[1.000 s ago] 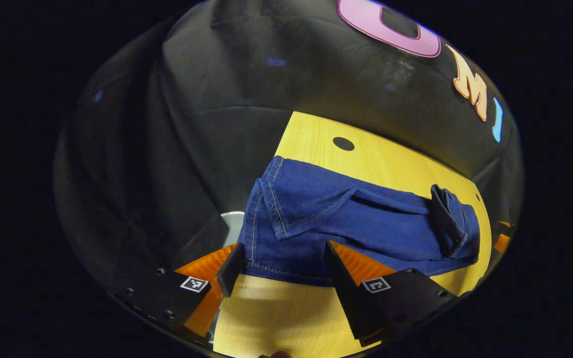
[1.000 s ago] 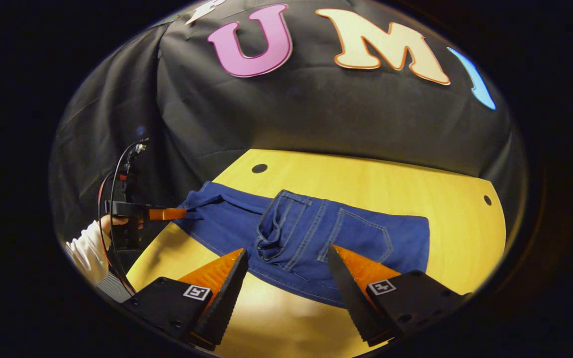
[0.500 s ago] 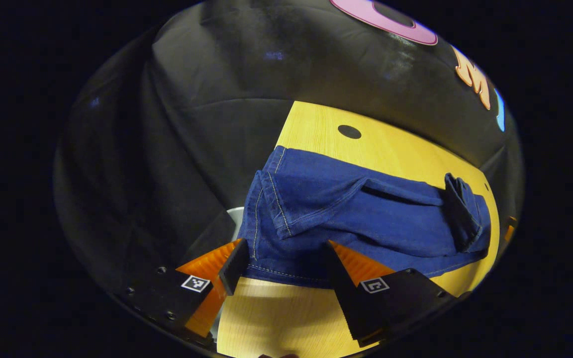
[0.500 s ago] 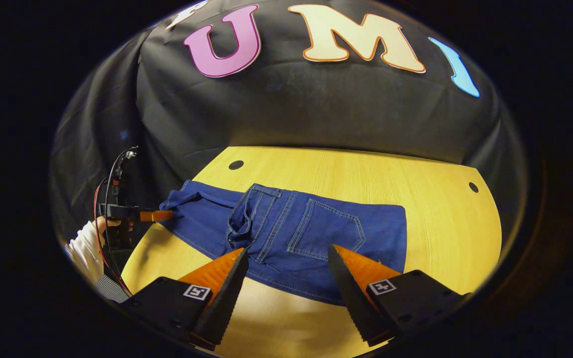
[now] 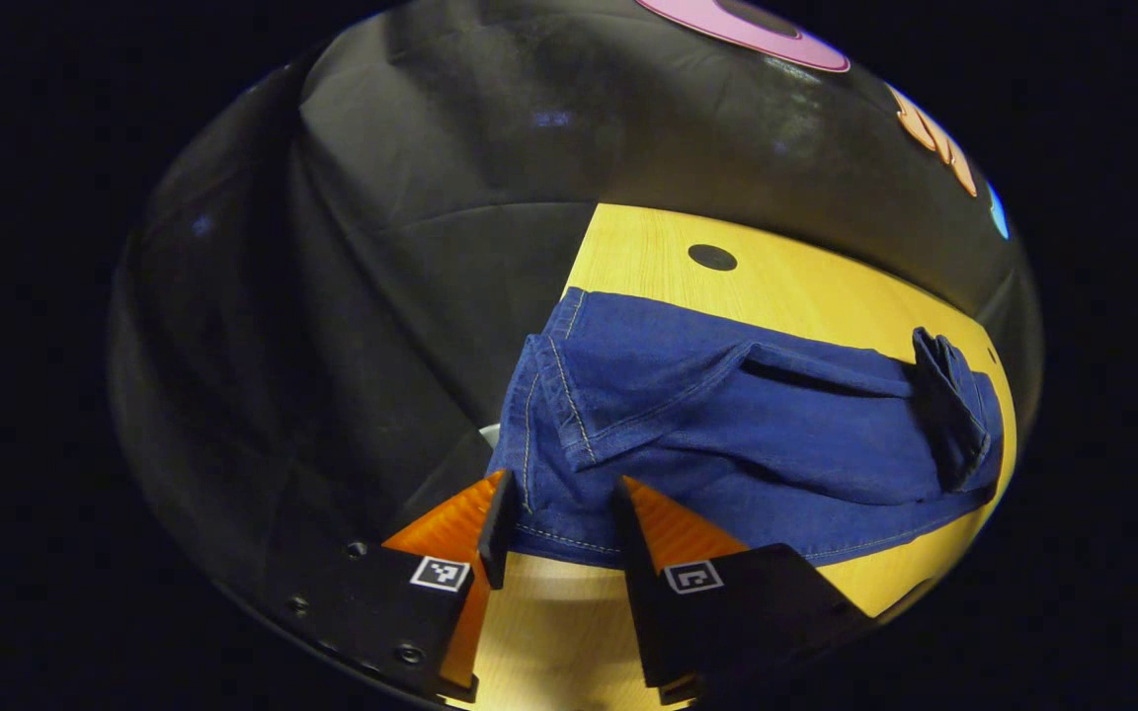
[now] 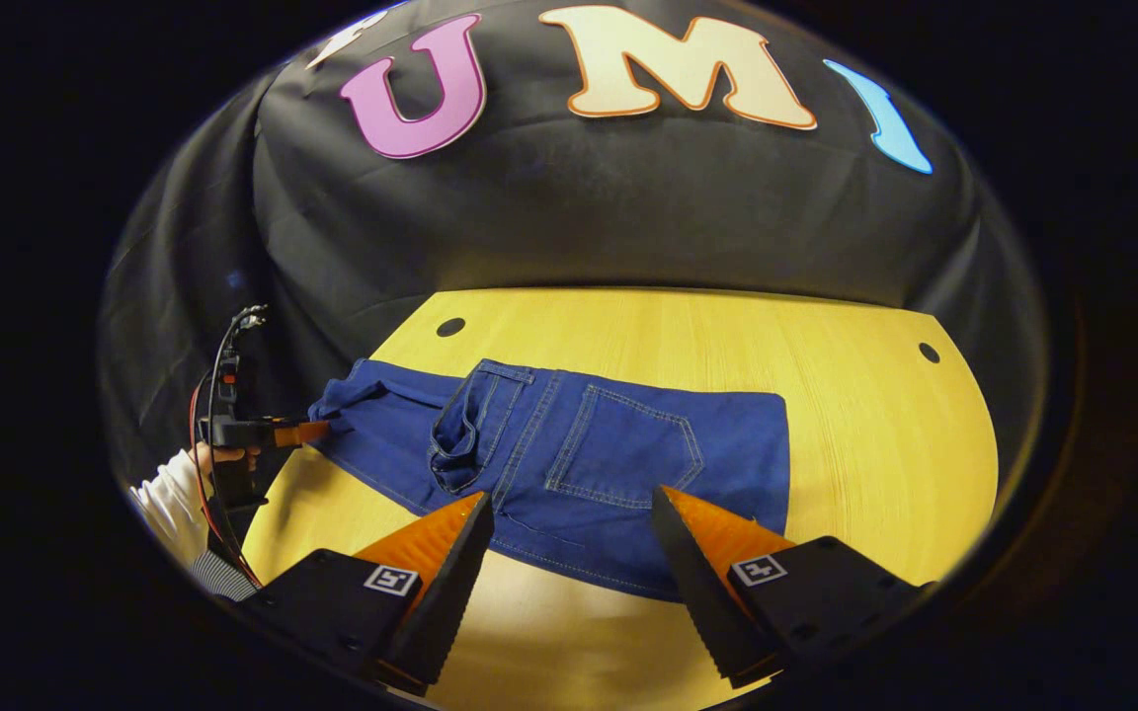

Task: Grasp the waist and the cuffs of the jeans and fold them to make the two legs overlap; first hold the waist and fold one-third of the jeans toward the cuffs, then hold the cuffs and fold the remaining one-third in the same direction to finish folding.

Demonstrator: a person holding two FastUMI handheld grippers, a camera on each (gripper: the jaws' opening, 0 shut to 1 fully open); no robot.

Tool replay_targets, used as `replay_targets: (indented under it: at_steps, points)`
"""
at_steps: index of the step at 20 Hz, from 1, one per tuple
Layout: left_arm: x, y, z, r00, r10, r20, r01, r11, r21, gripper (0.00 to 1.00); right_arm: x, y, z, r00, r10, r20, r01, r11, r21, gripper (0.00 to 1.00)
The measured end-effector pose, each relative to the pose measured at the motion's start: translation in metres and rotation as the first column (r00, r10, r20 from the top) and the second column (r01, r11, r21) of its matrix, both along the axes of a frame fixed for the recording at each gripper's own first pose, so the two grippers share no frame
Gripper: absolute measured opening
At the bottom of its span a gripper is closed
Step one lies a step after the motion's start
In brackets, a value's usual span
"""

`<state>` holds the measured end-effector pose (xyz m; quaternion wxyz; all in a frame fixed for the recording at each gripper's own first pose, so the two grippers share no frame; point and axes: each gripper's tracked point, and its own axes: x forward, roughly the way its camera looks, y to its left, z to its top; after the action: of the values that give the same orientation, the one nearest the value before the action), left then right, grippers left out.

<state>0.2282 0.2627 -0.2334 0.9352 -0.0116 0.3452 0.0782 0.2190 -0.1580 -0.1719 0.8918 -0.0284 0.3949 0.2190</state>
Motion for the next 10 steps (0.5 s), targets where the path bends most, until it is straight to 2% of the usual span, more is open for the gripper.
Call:
replay_targets:
  at_steps: [4, 5, 7, 8, 9, 10]
  points:
    - [0.001, -0.001, -0.003, 1.000, 0.004, 0.015, -0.004, 1.000, -0.030, 0.52, -0.001, -0.011, 0.000, 0.999, -0.032, -0.001, 0.032, 0.999, 0.009, 0.99]
    - [0.001, -0.001, -0.002, 1.000, 0.000, 0.011, 0.000, 1.000, -0.028, 0.43, -0.001, -0.013, 0.001, 0.999, -0.037, 0.000, 0.037, 0.999, 0.009, 0.99]
    - [0.004, 0.000, -0.003, 1.000, 0.000, 0.021, 0.001, 1.000, -0.026, 0.43, -0.003, -0.016, 0.001, 0.999, -0.045, 0.002, 0.045, 0.999, 0.010, 0.99]
    - [0.008, 0.000, -0.004, 0.997, 0.051, 0.060, -0.047, 0.997, -0.060, 0.42, -0.004, -0.018, 0.001, 0.999, -0.047, 0.002, 0.047, 0.999, 0.006, 0.99]
    - [0.008, -0.007, 0.000, 0.996, 0.056, 0.074, -0.051, 0.996, -0.069, 0.01, -0.004, -0.021, 0.001, 0.999, -0.050, 0.003, 0.050, 0.999, -0.003, 0.99]
    - [0.007, -0.007, 0.003, 0.995, 0.059, 0.080, -0.053, 0.996, -0.074, 0.01, -0.005, -0.025, 0.001, 0.999, -0.052, 0.008, 0.052, 0.999, -0.011, 0.94]
